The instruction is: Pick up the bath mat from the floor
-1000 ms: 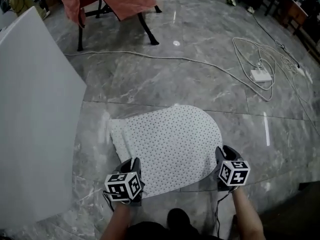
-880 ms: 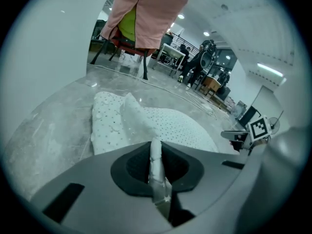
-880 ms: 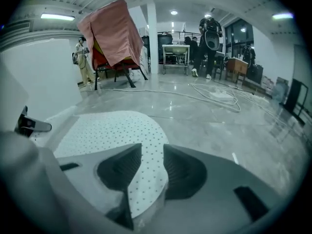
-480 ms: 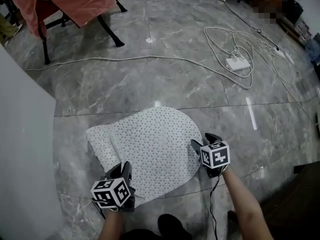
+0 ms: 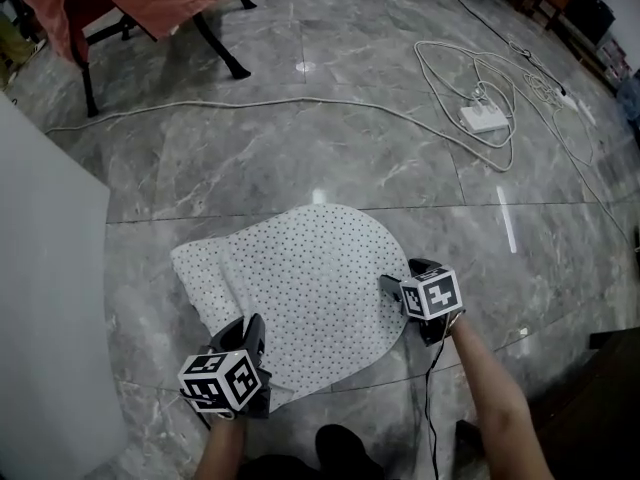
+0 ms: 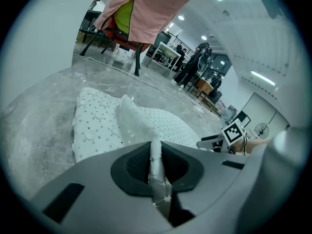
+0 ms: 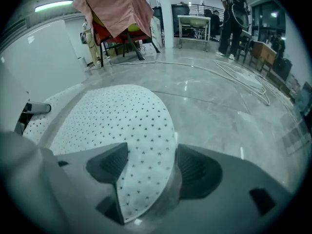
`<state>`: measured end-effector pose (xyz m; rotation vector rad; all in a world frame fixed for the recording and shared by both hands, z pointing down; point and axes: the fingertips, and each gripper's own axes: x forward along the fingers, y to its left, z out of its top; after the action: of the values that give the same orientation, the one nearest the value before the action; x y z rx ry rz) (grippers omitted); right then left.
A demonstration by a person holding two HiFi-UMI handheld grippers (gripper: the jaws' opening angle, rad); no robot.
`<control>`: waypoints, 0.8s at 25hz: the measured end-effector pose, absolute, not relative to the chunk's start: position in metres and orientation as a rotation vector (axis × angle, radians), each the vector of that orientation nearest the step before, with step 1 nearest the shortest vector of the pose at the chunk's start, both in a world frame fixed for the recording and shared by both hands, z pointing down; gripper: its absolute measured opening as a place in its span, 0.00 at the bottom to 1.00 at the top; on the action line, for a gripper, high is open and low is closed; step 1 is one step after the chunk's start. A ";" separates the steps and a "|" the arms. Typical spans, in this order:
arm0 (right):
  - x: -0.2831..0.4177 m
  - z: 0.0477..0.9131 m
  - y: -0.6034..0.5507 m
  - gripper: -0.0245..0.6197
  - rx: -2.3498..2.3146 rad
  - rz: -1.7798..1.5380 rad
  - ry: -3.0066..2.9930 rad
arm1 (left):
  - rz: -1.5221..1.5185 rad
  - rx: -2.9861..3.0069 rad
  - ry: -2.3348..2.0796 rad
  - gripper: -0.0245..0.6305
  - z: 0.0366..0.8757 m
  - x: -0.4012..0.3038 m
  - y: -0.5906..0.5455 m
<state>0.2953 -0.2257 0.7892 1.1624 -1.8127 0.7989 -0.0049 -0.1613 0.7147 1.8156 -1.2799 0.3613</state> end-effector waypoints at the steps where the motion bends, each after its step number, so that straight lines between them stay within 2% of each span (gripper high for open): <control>1: 0.295 0.789 -0.225 0.53 1.151 0.802 -1.819 | 0.358 1.814 -1.281 0.07 0.715 -0.006 -0.160; 9: 0.281 0.786 -0.220 0.53 1.096 0.983 -1.878 | 0.328 1.800 -1.298 0.07 0.714 -0.023 -0.155; 12: 0.276 0.785 -0.217 0.53 1.086 0.957 -1.882 | 0.312 1.790 -1.315 0.07 0.712 -0.029 -0.154; 20: 0.212 0.776 -0.188 0.48 0.891 0.914 -1.980 | 0.285 1.764 -1.341 0.07 0.709 -0.049 -0.139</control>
<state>0.2118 -0.1876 0.7761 0.8905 -1.9802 0.9139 -0.0490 -0.1389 0.7089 1.7644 -1.3407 0.2854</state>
